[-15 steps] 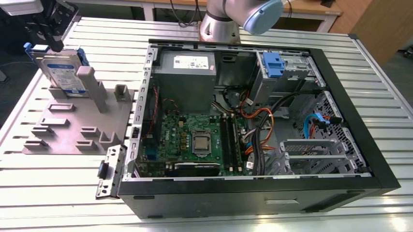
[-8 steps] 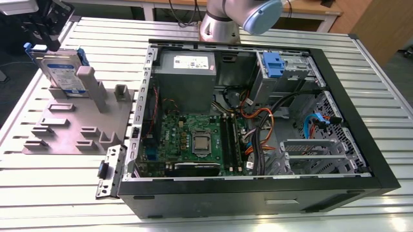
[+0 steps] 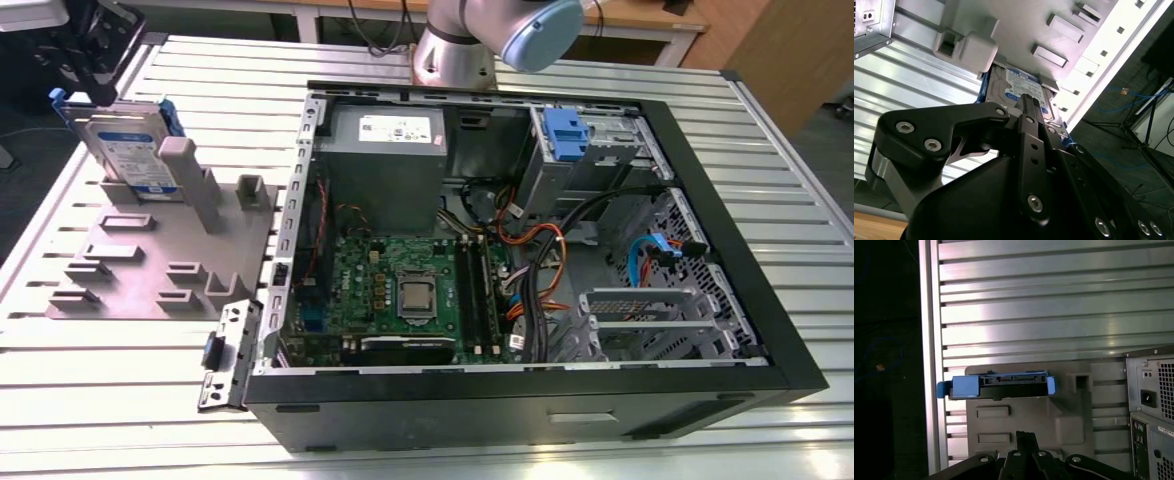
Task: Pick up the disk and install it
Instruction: 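Reach for the disk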
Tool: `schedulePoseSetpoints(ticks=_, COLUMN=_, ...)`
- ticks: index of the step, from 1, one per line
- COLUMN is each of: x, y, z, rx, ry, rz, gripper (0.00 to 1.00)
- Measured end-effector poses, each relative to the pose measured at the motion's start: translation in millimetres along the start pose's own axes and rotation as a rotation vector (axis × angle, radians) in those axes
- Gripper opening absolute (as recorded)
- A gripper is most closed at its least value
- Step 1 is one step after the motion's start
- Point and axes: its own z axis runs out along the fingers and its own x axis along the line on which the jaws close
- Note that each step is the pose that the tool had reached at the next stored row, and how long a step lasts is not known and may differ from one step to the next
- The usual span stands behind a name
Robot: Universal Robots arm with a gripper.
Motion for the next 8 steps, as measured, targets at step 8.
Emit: schedulePoseSetpoints(ticks=8, x=4.1, y=-0.3, z=1.1, rx=0.0000, ry=0.0007, rz=0.000, gripper=0.11)
